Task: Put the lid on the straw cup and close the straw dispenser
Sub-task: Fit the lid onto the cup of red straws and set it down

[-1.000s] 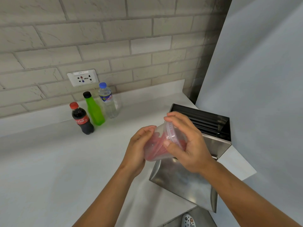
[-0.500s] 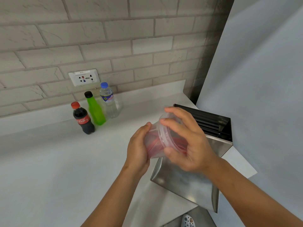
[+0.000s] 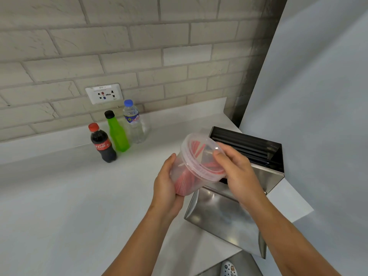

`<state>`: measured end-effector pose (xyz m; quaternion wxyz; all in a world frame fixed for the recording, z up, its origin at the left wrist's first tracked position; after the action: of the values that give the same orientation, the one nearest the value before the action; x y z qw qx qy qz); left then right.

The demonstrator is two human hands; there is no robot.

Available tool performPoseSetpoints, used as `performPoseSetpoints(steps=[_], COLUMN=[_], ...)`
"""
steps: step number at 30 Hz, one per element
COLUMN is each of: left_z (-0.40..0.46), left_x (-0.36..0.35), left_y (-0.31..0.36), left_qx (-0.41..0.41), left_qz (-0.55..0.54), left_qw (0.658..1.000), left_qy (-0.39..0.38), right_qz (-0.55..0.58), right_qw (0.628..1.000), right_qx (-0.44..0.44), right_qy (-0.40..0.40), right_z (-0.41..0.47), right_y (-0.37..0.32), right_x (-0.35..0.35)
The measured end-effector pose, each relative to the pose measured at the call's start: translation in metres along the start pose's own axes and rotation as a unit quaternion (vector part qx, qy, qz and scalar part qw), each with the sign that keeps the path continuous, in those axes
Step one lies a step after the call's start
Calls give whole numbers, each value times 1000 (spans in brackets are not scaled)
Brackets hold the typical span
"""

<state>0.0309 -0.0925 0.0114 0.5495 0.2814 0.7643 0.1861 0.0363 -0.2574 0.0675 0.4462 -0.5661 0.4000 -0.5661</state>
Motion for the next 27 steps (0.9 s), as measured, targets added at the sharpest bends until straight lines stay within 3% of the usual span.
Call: performPoseSetpoints(steps=[3,6,10,13,23,27], left_z=[-2,-11,-18,-14,5,6], left_x=[2,-1,-28,-38,-44,-39], left_y=[10,31,30,28,38,37], left_qx=[-61,-196,-232,-261,-241,-220], left_qz=[113,268,345,433,382,388], left_qw=[991,941,909,862,892,895], left_qy=[26,66,-37,-36,-37,-12], right_qz=[39,10,-64,-89,-78,-80], right_qw=[996,996,991,987,986,988], right_qx=[-75,-85,-91,-105,-52,-56], right_qy=[0,38,71,88,137,120], right_z=[3,9,13,17,12,8], right_y=[15,23,22,19,23,23], right_x=[2,11,10,10,10,14])
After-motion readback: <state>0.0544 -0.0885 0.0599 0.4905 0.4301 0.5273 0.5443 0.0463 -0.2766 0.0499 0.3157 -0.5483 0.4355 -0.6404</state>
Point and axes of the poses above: each hand's wrist, its own z-axis towards the middle knuckle, its own x-axis out of the back of the hand, y = z × x, the point moved 6 cm from there along z, towards the middle knuckle, and after that the axes turned 15 degrees about -z, right-handed, at the moved point
